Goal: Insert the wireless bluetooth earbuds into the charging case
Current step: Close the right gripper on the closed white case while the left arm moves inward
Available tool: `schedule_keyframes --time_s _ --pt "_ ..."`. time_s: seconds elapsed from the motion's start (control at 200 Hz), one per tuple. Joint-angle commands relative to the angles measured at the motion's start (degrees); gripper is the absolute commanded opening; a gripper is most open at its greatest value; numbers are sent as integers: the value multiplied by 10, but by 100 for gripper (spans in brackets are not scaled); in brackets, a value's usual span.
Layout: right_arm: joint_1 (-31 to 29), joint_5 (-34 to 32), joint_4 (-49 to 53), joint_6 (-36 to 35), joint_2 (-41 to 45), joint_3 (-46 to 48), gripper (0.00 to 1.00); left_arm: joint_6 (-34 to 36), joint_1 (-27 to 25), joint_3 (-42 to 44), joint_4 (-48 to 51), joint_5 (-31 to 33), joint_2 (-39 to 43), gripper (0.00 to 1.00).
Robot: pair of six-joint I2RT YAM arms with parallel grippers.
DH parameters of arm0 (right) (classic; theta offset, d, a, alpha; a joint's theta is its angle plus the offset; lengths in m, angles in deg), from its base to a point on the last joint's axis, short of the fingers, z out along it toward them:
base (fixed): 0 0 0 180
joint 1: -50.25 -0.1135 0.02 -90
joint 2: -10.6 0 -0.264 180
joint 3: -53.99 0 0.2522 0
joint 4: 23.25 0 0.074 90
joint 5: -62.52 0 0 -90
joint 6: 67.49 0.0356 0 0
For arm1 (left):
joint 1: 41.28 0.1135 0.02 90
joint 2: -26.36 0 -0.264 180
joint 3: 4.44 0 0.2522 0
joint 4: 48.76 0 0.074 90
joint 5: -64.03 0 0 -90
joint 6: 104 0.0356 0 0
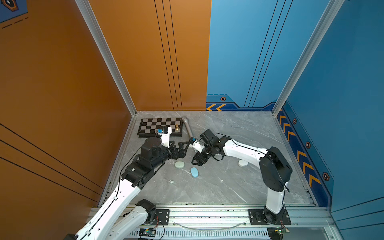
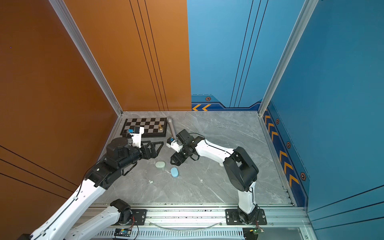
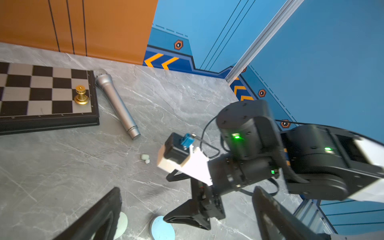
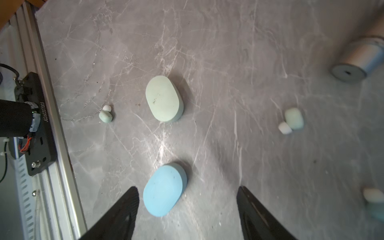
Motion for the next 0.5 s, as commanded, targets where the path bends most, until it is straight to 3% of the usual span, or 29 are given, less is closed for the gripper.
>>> schedule_keyframes --time_s 0.0,0.235,0.495 --pt "-27 -28 -12 -55 -55 -71 78 18 -1 8 25 48 39 98" --pt "-62 -50 -10 -80 -166 -184 82 24 -2 1 66 89 58 98" --pt "-79 -55 -9 -90 -212 -212 79 29 0 -10 69 89 35 98"
